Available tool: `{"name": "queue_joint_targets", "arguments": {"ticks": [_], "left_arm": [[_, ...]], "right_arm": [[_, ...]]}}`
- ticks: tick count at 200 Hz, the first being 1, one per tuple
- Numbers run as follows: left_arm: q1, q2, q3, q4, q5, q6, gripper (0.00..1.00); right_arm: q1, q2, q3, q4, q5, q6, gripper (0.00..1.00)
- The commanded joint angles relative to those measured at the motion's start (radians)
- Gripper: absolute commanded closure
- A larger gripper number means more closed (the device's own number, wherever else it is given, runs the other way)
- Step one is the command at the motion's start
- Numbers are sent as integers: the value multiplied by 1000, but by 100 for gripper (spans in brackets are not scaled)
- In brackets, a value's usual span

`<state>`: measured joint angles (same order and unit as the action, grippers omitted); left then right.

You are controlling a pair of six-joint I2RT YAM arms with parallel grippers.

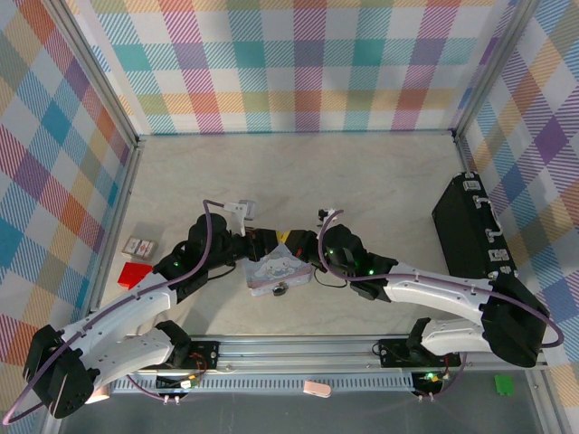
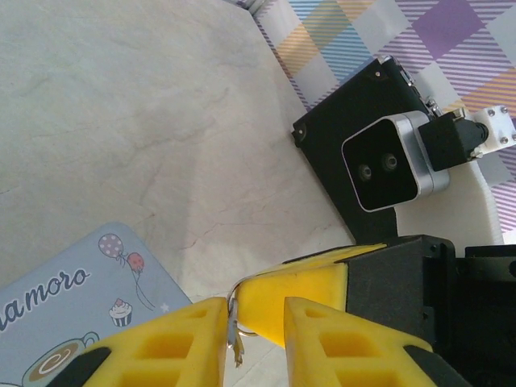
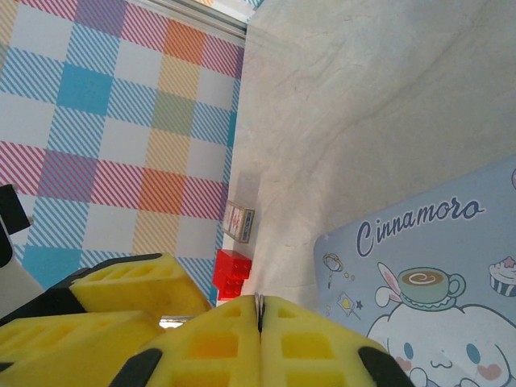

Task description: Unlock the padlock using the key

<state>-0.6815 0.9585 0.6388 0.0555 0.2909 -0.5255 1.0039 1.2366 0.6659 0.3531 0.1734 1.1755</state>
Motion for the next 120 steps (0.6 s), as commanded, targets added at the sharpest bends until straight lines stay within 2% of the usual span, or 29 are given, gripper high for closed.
{"name": "queue_joint_targets", "arguments": {"ticks": [1, 94, 106, 120], "left_arm": [[-13, 11, 35, 8, 24, 25, 77], [-13, 10, 59, -16, -19, 36, 98], [-13, 4, 62, -23, -24, 43, 99], [-12, -9, 70, -43, -30, 66, 100]], "right_arm": [[4, 5, 40, 37, -4, 18, 100], [4, -4, 37, 31, -3, 1, 100], [4, -7, 32, 31, 0, -18, 91], [3, -27, 14, 43, 17, -88, 72]]}}
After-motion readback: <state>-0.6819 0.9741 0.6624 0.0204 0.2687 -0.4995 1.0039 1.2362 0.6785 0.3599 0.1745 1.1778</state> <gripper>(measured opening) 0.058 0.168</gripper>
